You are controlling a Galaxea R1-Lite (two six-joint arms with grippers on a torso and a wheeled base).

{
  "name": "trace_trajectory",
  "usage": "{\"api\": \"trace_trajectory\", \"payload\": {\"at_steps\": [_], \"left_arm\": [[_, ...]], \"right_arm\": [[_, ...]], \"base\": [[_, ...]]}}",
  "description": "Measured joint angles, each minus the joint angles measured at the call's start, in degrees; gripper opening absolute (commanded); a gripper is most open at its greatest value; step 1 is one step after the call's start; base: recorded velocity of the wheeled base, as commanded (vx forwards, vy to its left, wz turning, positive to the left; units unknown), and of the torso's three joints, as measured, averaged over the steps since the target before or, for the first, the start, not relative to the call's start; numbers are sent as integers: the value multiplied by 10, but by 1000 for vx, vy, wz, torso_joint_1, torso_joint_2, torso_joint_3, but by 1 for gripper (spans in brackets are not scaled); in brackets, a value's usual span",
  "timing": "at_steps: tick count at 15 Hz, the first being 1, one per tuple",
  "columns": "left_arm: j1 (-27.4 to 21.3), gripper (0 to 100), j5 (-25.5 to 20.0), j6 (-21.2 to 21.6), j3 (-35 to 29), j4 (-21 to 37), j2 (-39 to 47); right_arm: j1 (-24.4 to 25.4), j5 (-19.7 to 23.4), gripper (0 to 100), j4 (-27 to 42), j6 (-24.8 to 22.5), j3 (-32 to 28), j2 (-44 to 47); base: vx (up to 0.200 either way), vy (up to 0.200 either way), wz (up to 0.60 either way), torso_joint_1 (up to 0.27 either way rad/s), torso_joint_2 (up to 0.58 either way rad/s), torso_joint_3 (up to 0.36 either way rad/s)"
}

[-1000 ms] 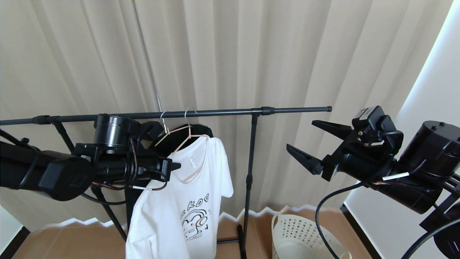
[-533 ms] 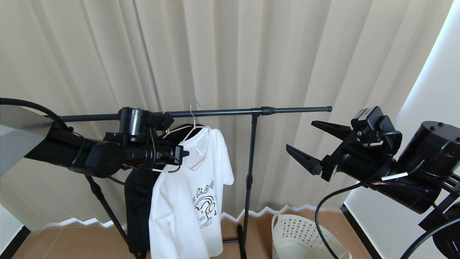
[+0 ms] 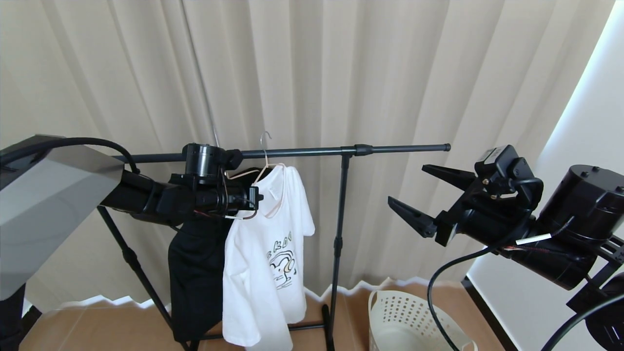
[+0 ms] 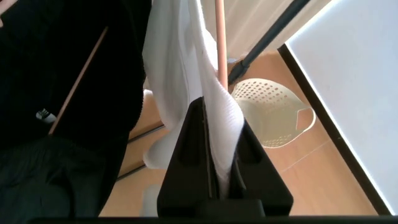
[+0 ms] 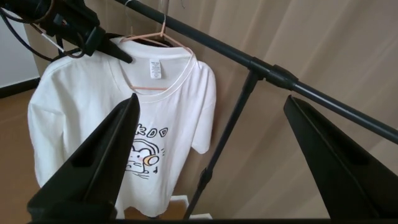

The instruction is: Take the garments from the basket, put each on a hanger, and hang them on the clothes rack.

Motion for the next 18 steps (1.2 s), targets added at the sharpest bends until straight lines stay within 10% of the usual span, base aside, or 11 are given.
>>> {"api": "trace_trajectory", "payload": {"at_steps": [11,12,18], "left_arm": [[-1,0,14,-1,-8,0,42],[0,100,13,0,-6,0,42],[1,100,13,3,15,-13,22]], "right_arm": [[-3,0,100,-2,0,0,3],[-3,0,100,-3,0,0,4],[-3,0,100,-3,0,0,6]], "base": [[0,0,0,0,0,0],[0,0,0,0,0,0],[0,0,0,0,0,0]]}}
